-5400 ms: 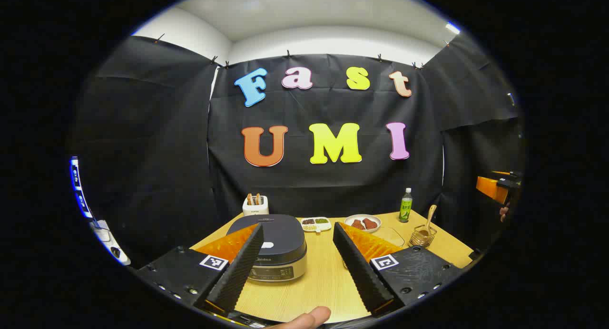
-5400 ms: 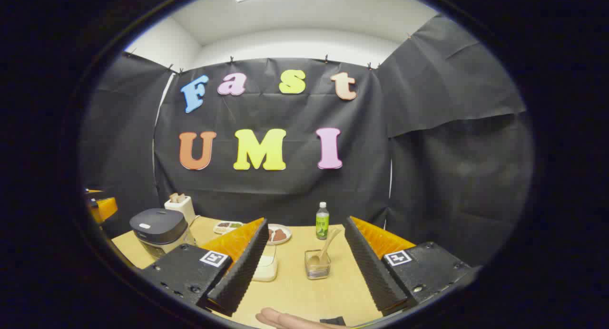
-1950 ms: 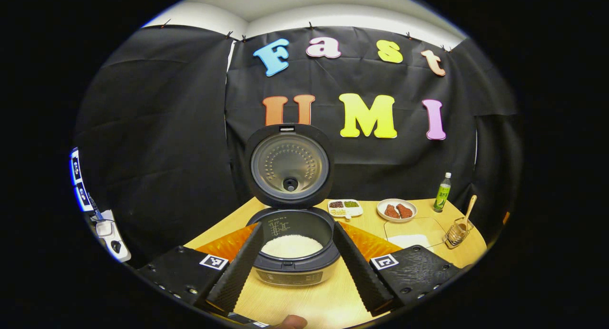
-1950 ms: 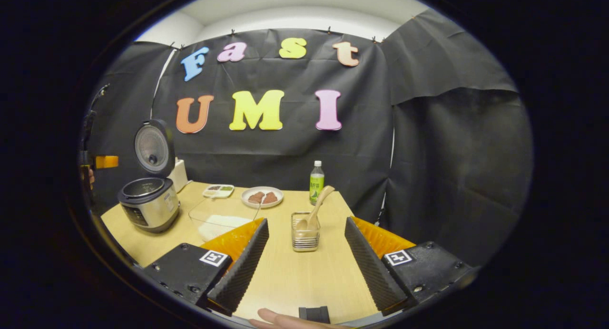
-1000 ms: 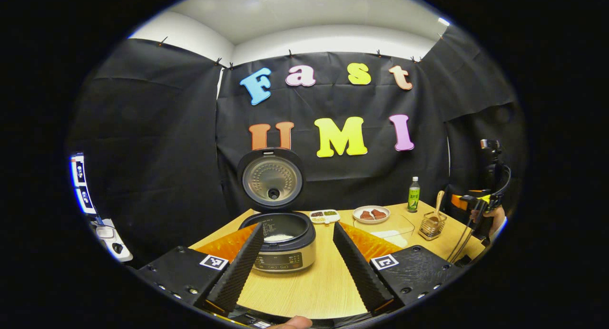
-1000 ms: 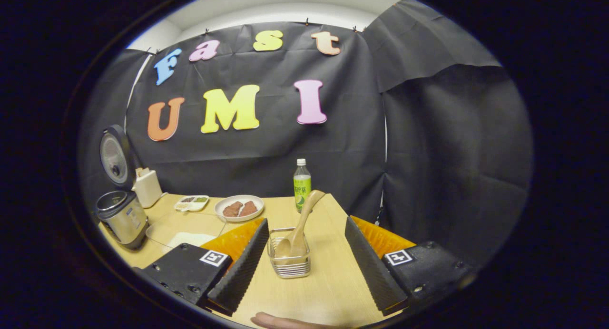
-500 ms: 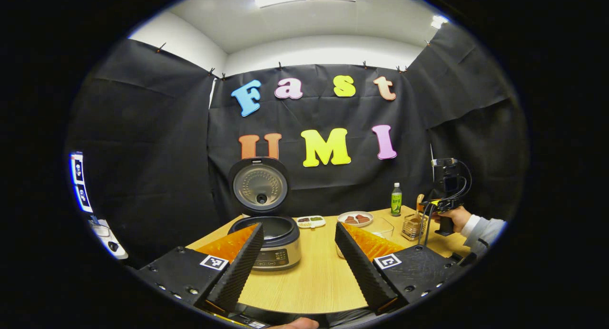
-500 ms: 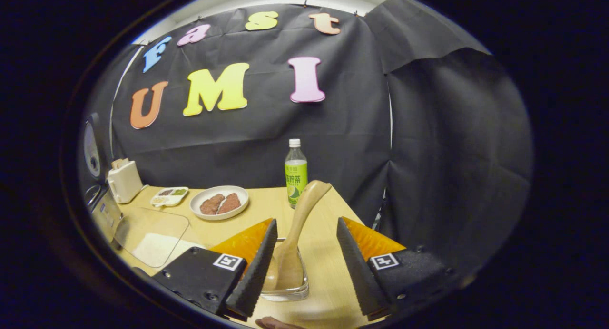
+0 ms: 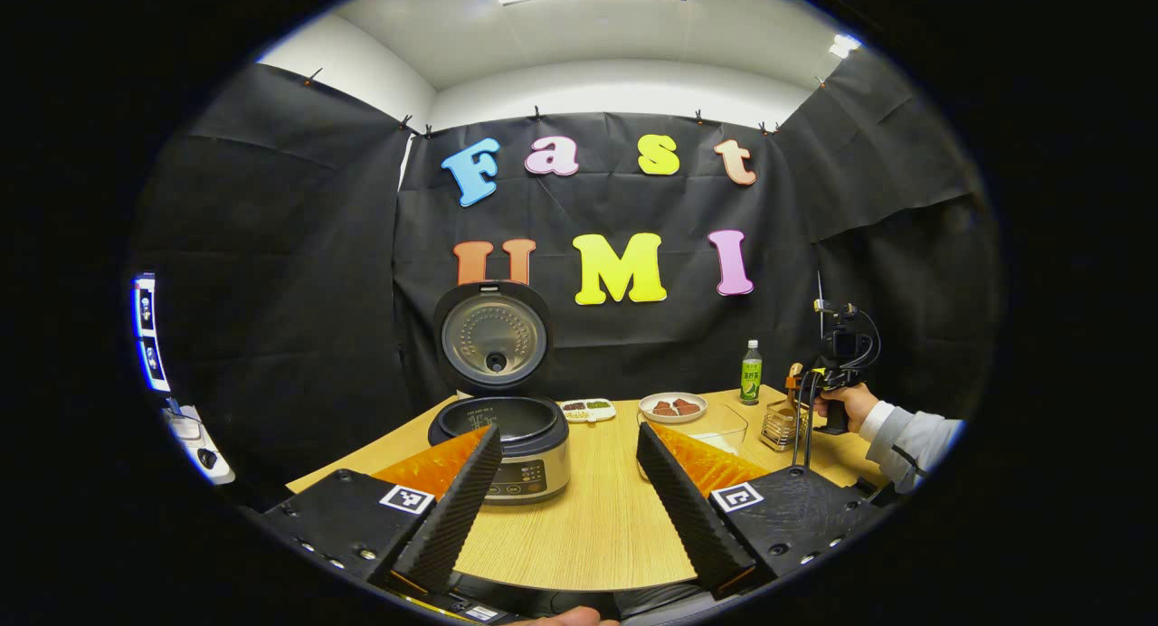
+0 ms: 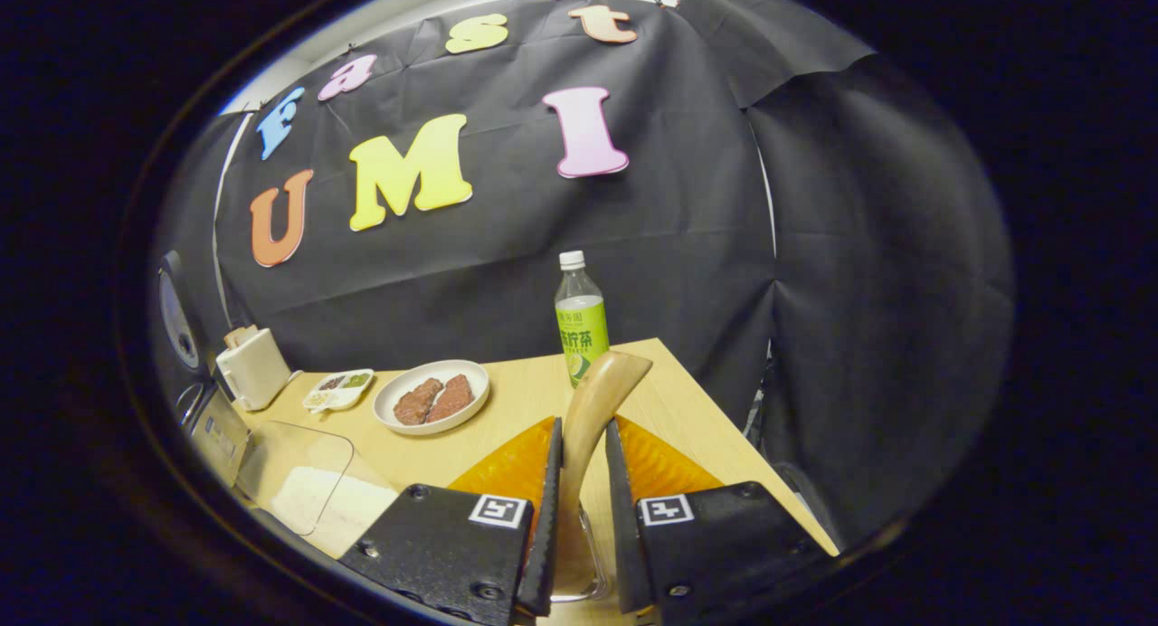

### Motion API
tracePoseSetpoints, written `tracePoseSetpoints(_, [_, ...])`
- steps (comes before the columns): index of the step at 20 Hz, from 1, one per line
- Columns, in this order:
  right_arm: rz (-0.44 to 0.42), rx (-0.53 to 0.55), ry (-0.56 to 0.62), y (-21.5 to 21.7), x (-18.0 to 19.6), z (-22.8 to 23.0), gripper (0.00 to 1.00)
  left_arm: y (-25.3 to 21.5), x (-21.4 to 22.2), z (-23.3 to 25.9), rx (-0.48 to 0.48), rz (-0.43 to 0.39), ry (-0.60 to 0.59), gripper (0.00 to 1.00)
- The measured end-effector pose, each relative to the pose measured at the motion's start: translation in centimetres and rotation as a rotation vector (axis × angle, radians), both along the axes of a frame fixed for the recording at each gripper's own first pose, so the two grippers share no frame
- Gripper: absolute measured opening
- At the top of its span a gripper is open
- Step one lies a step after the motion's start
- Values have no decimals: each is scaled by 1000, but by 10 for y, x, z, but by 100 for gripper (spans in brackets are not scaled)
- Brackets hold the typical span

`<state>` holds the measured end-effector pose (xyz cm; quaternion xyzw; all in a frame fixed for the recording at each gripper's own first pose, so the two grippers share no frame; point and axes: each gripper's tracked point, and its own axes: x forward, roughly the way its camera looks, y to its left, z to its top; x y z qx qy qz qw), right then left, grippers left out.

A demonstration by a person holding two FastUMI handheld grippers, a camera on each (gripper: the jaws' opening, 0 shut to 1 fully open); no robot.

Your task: Close the left gripper, press the button to open the rice cooker; take a wooden spoon from the chopstick holder with the right hand, scoop a spoonful of rice and pour it into the rice cooker, then put the wooden spoon back into the chopstick holder.

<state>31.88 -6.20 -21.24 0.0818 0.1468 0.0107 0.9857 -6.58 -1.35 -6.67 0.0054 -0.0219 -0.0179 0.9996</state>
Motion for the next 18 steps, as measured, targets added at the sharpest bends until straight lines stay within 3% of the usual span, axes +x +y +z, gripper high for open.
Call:
tracePoseSetpoints(3, [54,35,-15,14,-9,11,24,1,2,-7,-1,0,22,96])
tracePoseSetpoints(5, [67,-1,-35,18,-17,17,20,1,3,-12,-8,-3,34,96])
tracePoseSetpoints(9, [75,-110,-115,25,-38,34,19,1,-1,-16,-26,-17,46,96])
tracePoseSetpoints(18, [36,-193,-267,32,-71,95,18,7,-10,-14,-36,-17,42,96])
